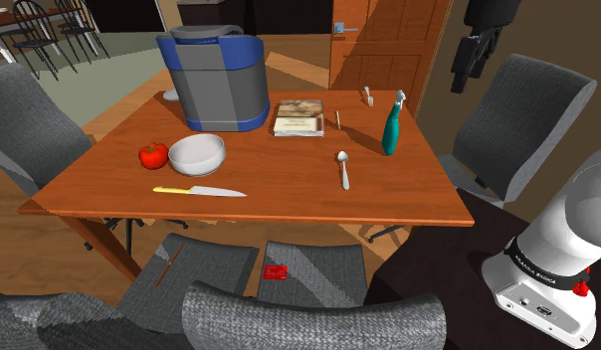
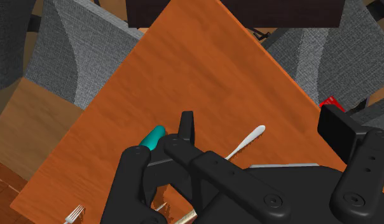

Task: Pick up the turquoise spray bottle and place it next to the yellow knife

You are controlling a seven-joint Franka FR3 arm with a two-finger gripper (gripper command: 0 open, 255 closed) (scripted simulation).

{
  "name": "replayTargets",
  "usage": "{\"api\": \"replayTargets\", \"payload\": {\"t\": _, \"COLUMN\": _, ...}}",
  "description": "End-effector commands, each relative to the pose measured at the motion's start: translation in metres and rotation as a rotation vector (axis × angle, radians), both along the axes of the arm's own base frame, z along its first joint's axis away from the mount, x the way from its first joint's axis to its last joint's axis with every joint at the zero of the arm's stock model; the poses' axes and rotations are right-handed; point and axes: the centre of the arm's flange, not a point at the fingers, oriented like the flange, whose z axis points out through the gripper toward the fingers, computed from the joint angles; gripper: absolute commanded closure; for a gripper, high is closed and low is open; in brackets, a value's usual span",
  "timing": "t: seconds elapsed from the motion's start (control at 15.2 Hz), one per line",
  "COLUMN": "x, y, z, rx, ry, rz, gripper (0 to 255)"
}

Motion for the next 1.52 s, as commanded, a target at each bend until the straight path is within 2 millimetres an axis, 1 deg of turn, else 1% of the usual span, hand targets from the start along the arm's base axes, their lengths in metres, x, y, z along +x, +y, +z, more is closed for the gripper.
{"api": "replayTargets", "payload": {"t": 0.0, "x": 0.0, "y": 0.0, "z": 0.0, "rx": 0.0, "ry": 0.0, "rz": 0.0, "gripper": 0}}
{"api": "replayTargets", "payload": {"t": 0.4, "x": 0.026, "y": -0.015, "z": -0.064, "rx": -0.029, "ry": -0.123, "rz": -0.167, "gripper": 0}}
{"api": "replayTargets", "payload": {"t": 0.73, "x": 0.051, "y": -0.033, "z": -0.114, "rx": -0.054, "ry": -0.226, "rz": -0.306, "gripper": 0}}
{"api": "replayTargets", "payload": {"t": 1.12, "x": 0.084, "y": -0.06, "z": -0.17, "rx": -0.083, "ry": -0.349, "rz": -0.474, "gripper": 0}}
{"api": "replayTargets", "payload": {"t": 1.45, "x": 0.112, "y": -0.089, "z": -0.213, "rx": -0.107, "ry": -0.452, "rz": -0.613, "gripper": 0}}
